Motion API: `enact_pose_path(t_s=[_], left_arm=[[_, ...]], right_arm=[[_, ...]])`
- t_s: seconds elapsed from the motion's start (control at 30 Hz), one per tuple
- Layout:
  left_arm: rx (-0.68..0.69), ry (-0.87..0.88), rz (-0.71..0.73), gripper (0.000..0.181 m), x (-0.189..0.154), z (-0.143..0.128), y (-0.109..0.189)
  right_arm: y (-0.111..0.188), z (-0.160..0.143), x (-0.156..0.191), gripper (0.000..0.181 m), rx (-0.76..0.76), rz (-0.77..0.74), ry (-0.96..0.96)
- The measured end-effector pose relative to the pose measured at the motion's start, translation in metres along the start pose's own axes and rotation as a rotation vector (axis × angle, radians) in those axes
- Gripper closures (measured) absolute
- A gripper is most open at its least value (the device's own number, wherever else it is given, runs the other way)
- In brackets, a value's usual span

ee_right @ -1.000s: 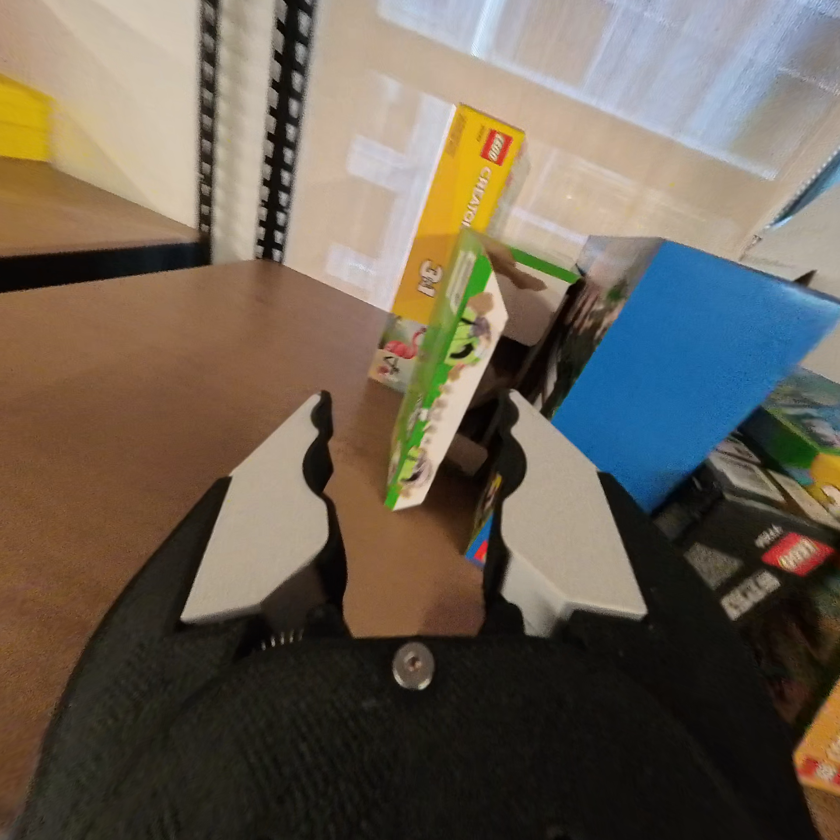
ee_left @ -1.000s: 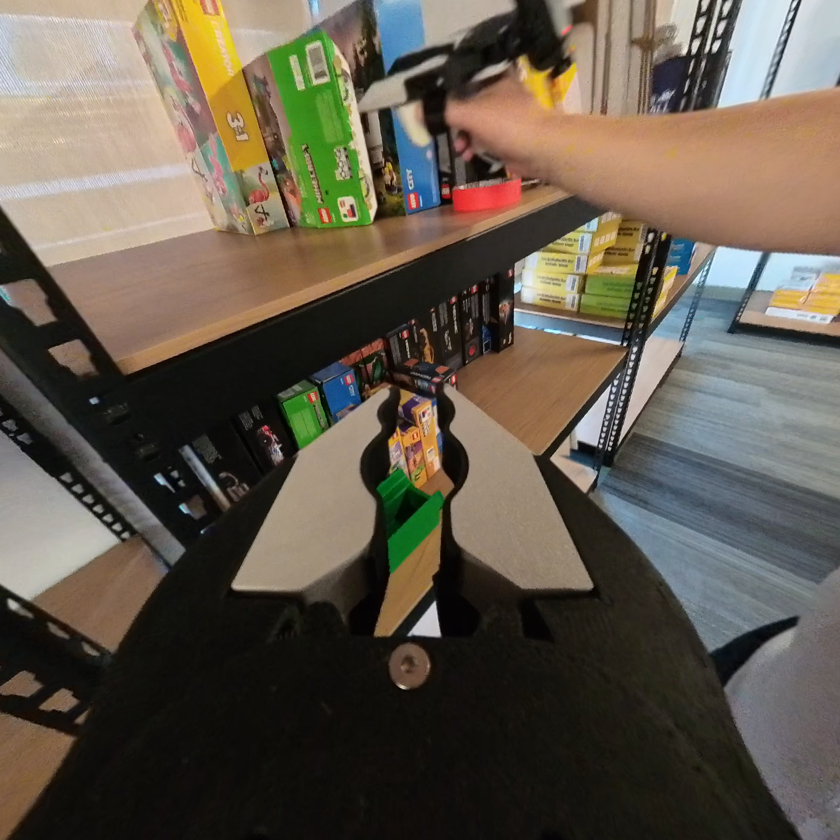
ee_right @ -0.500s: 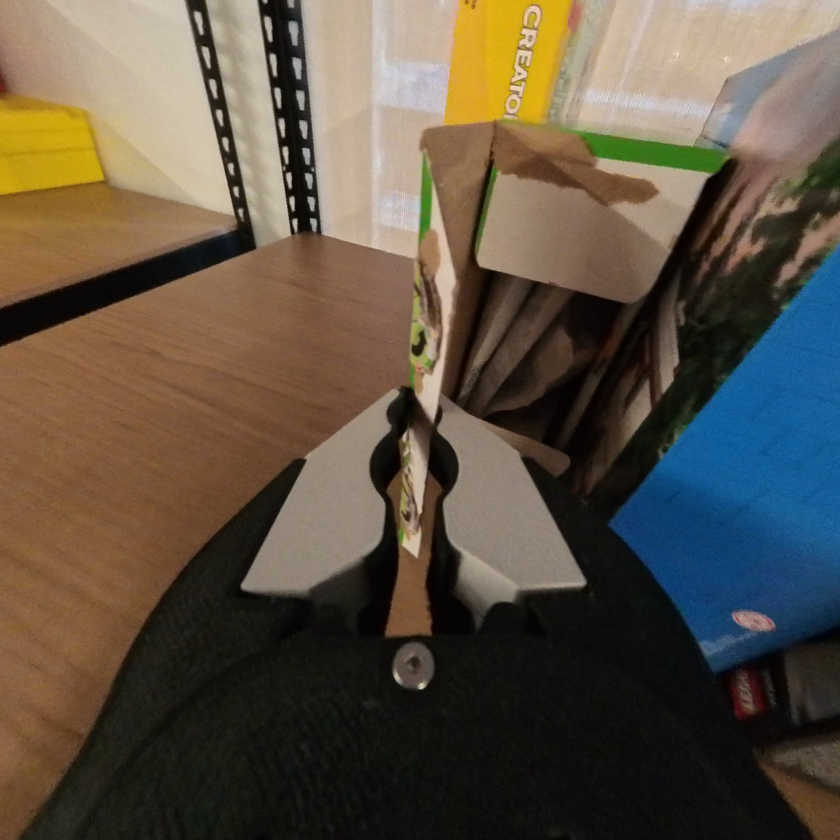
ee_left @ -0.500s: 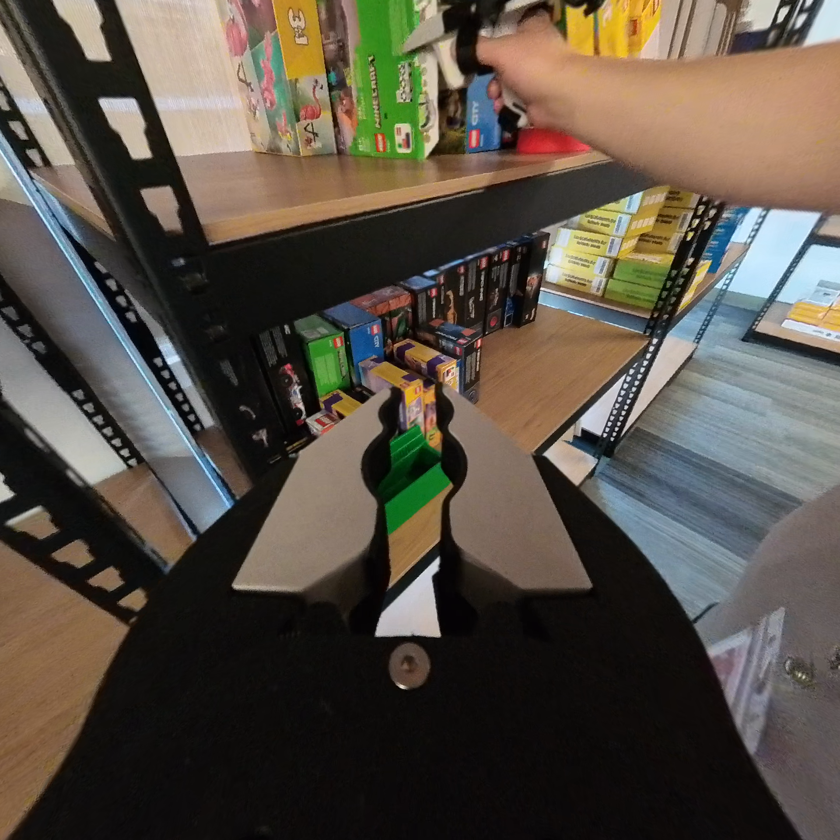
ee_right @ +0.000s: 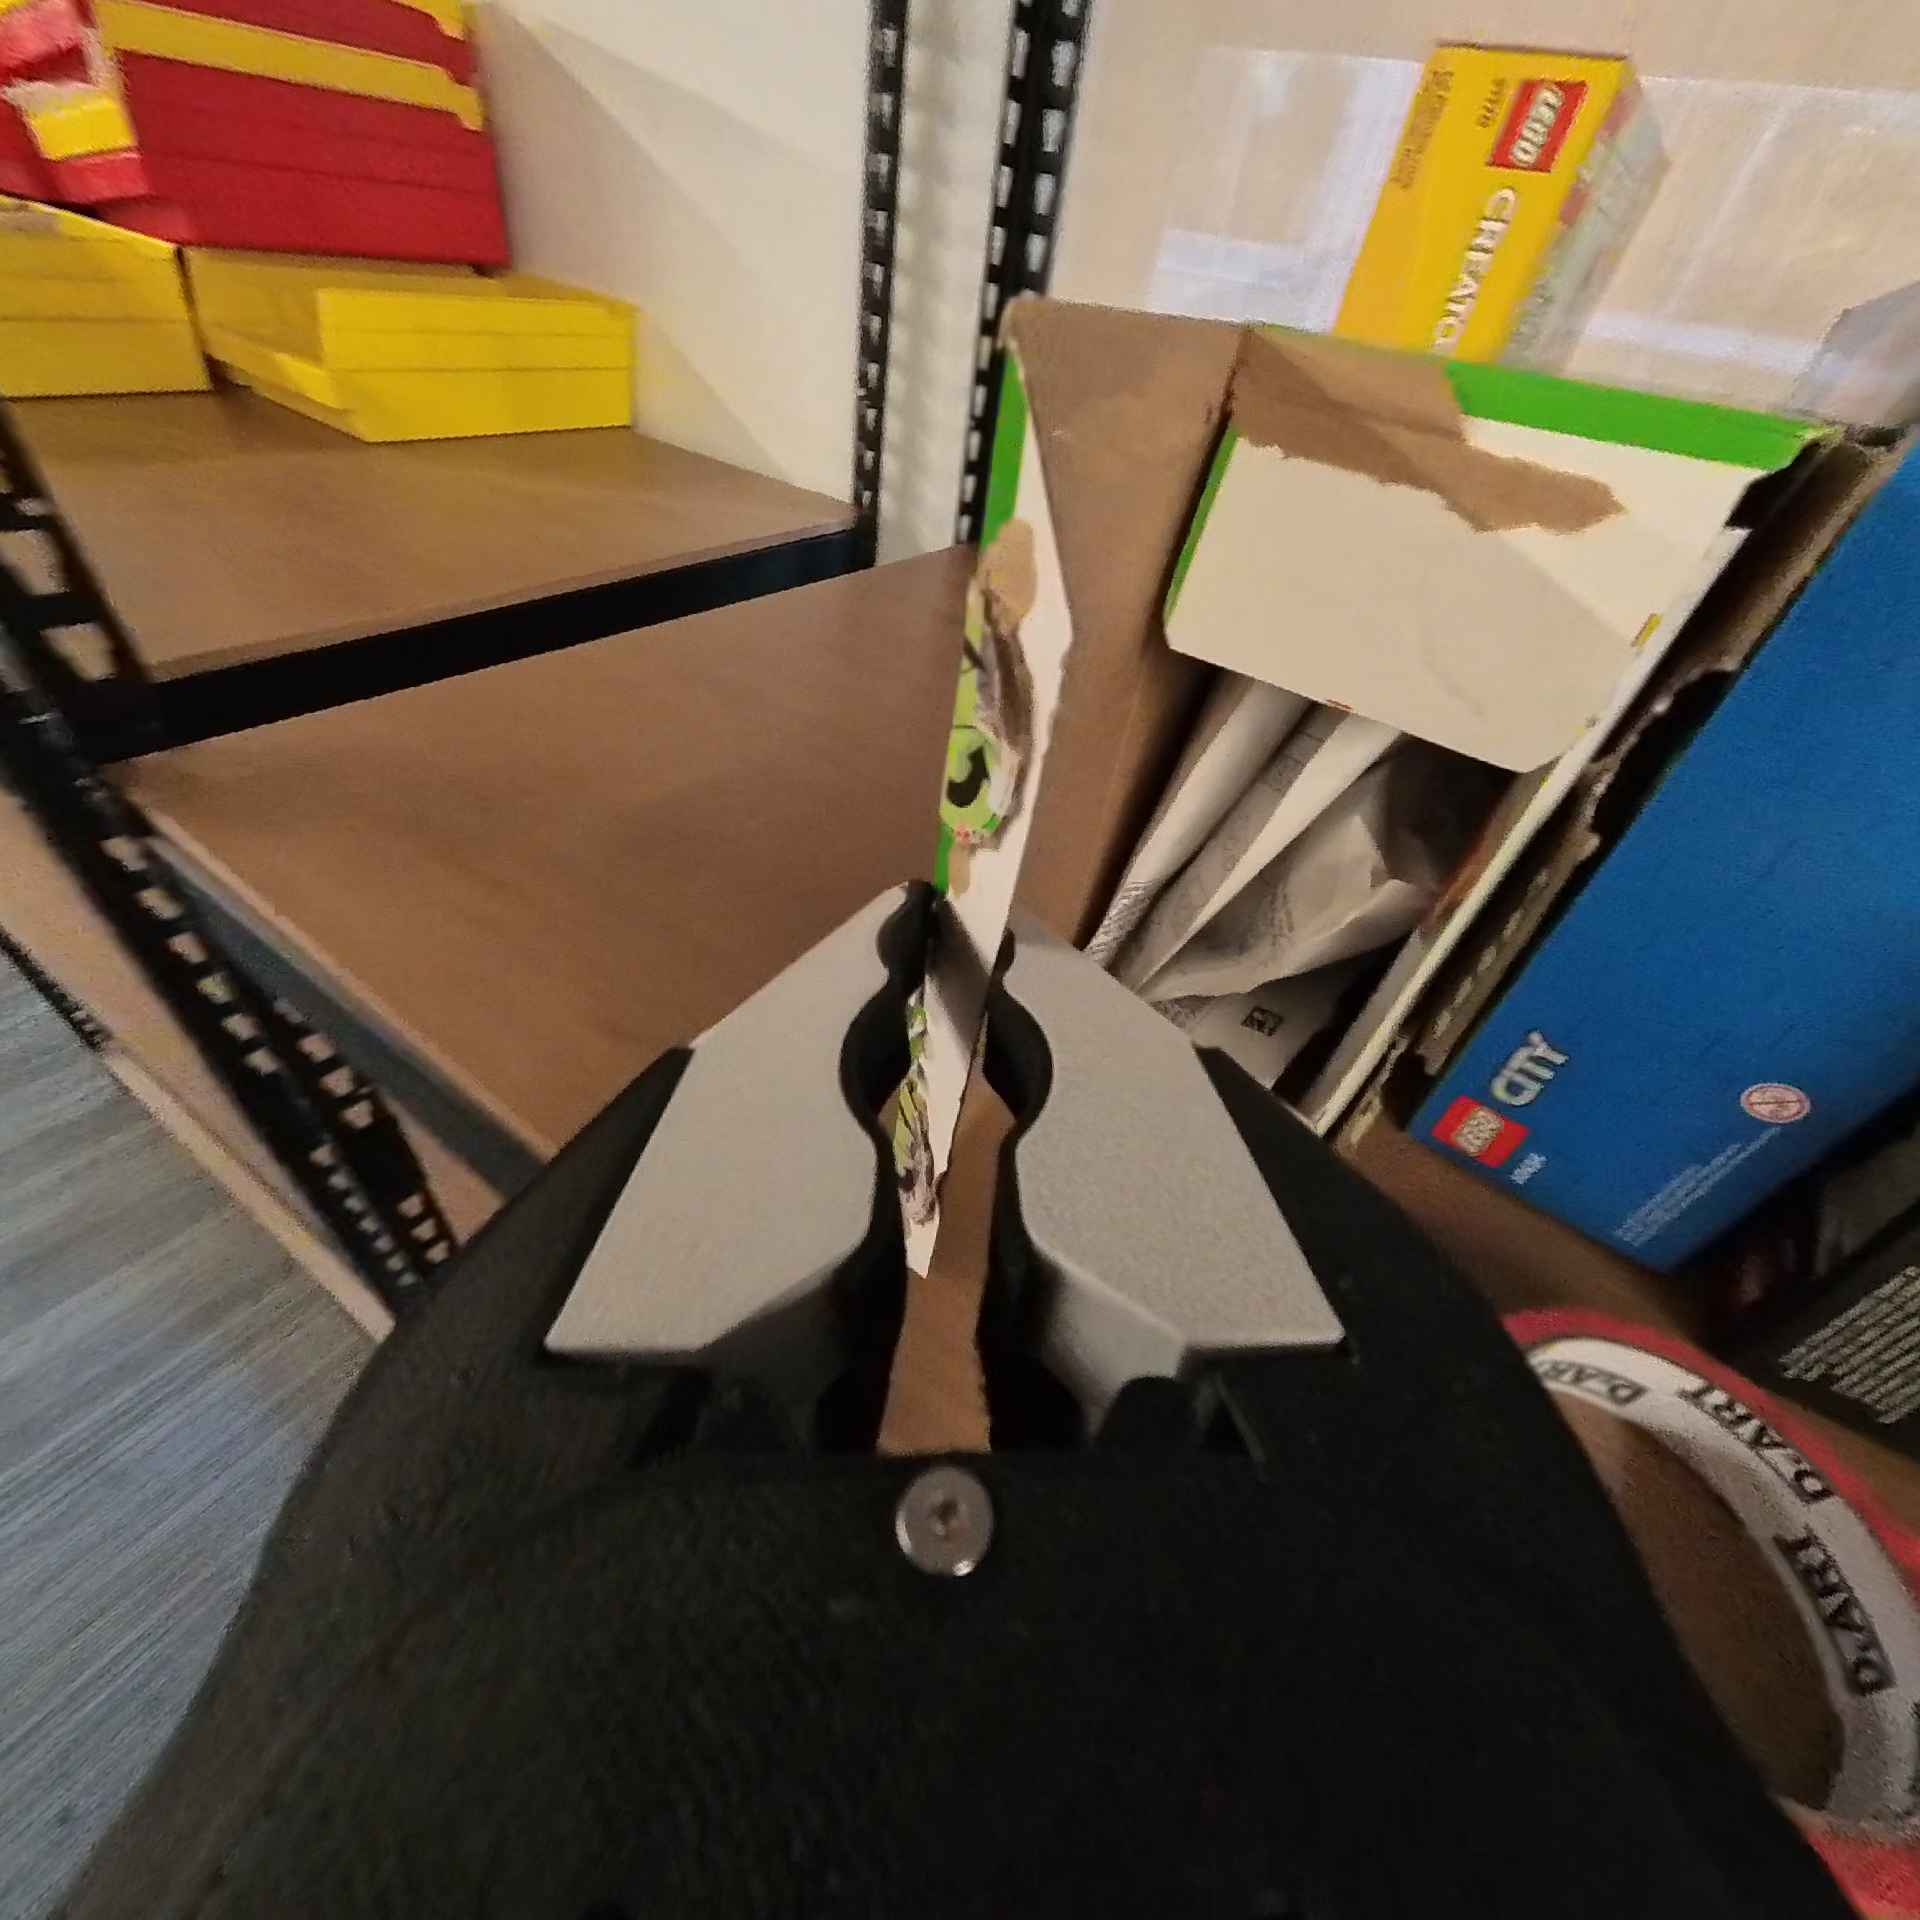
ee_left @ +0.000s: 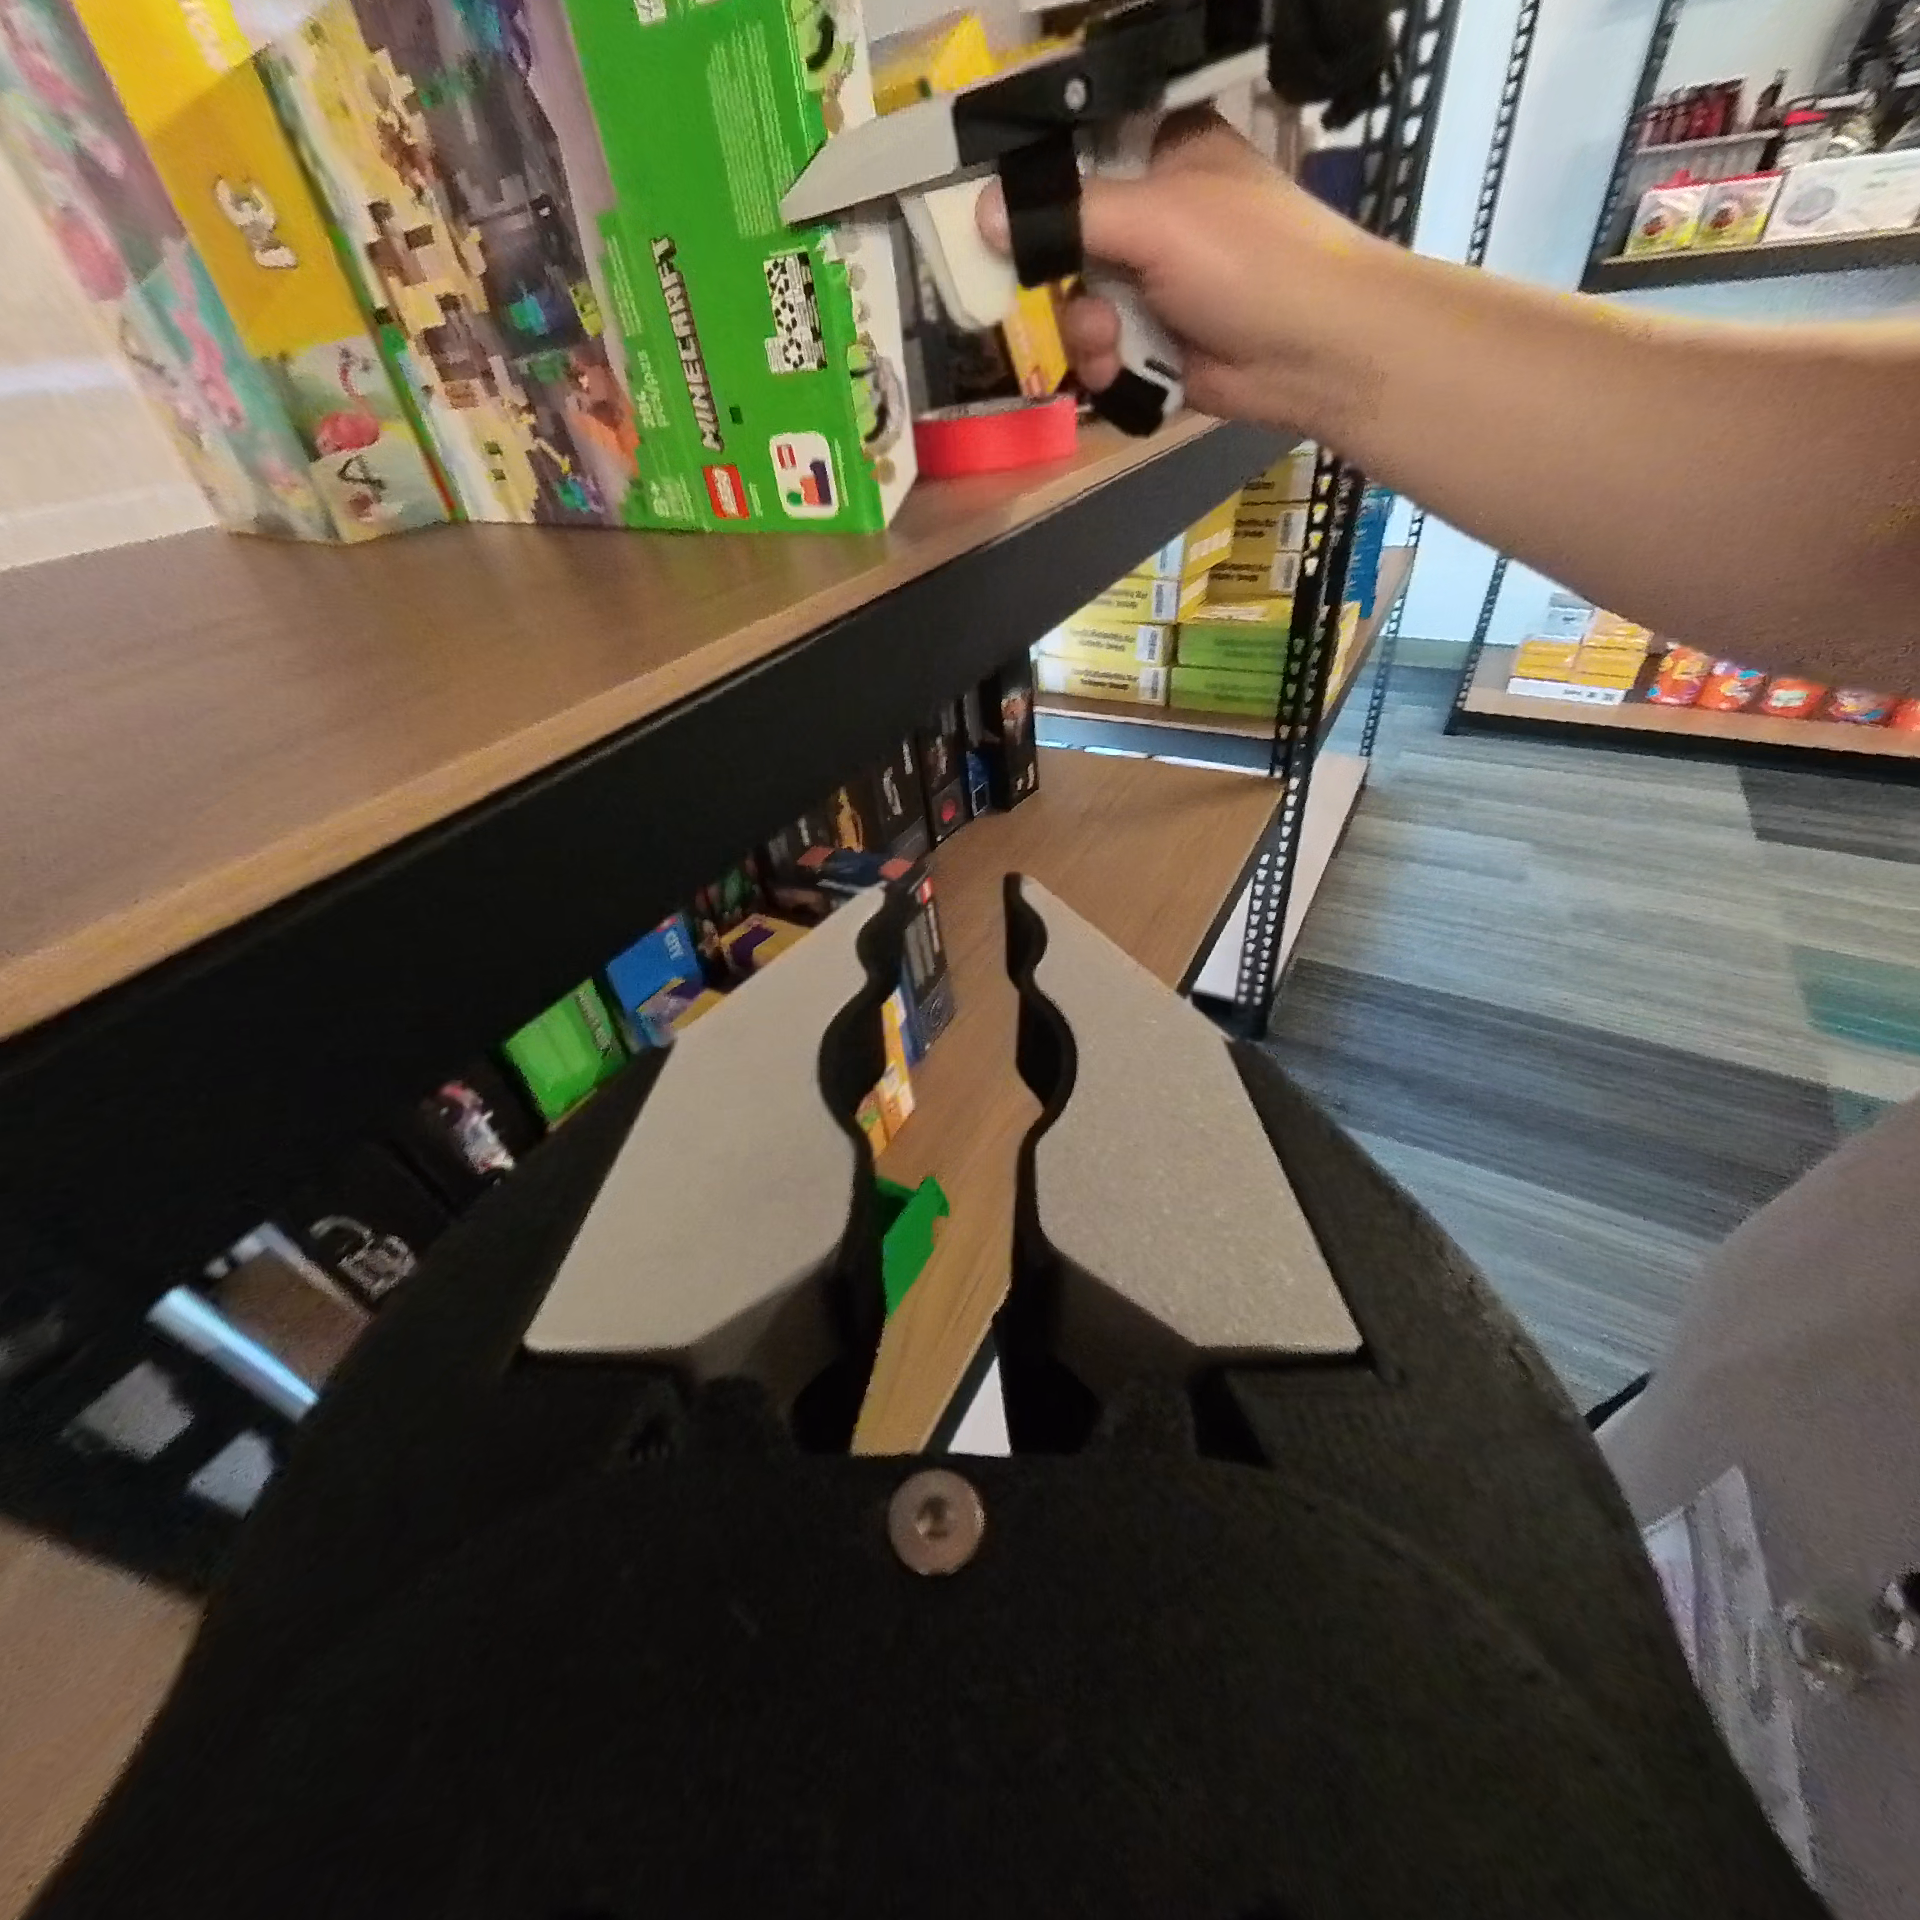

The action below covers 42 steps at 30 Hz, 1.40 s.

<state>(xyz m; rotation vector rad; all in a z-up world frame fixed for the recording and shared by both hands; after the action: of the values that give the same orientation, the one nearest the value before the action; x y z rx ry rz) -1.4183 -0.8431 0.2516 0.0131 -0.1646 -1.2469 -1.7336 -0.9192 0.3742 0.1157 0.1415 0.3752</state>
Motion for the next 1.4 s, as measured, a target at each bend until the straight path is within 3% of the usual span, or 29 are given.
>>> enact_pose_path(t_s=[0.3, 0.4, 0.57, 0.73, 0.83, 0.97, 1.07, 1.17, 1.3, 1.4], left_arm=[[-0.064, -0.043, -0.107, 0.147, 0.001, 0.039, -0.062], [-0.063, -0.041, -0.106, 0.135, 0.002, 0.051, -0.086], [-0.060, -0.042, -0.052, 0.124, 0.002, 0.068, -0.118], [-0.062, -0.010, 0.018, 0.112, 0.013, 0.086, -0.140], [-0.028, 0.003, 0.035, 0.103, 0.024, 0.097, -0.154], [0.033, -0.042, 0.051, 0.096, 0.043, 0.111, -0.171], [0.030, -0.026, -0.006, 0.096, 0.060, 0.122, -0.180], [0.035, -0.006, -0.109, 0.088, 0.075, 0.128, -0.195], [0.147, -0.024, -0.224, 0.071, 0.090, 0.120, -0.224], [0.155, 0.002, -0.292, 0.058, 0.099, 0.120, -0.239]], right_arm=[[0.038, -0.006, 0.037, 0.174, -0.098, 0.148, 0.001], [0.051, -0.006, 0.042, 0.145, -0.178, 0.154, 0.052], [0.099, -0.013, 0.013, 0.145, -0.311, 0.059, 0.144], [0.116, -0.031, -0.043, 0.139, -0.285, 0.089, 0.002], [0.110, -0.036, -0.058, 0.130, -0.250, 0.156, 0.036], [0.080, -0.040, -0.059, 0.099, -0.096, 0.291, 0.242], [0.057, -0.040, -0.063, 0.094, -0.029, 0.292, 0.396], [0.029, -0.042, -0.065, 0.086, 0.043, 0.329, 0.329], [-0.003, -0.054, -0.062, 0.077, 0.254, 0.313, 0.304], [-0.010, -0.045, -0.058, 0.081, 0.250, 0.336, 0.184]])
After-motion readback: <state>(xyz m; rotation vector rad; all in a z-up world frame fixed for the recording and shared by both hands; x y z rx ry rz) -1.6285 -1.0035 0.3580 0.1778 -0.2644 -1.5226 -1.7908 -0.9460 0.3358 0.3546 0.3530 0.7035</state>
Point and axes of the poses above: each gripper's, where its closed fingertips meet, y back along the fingers, z out of its top, x = y × z across the jaws, the point moved 8 cm from there along y, back along the fingers, and after that the axes turned 1 degree about -y, right-handed, at the moved point
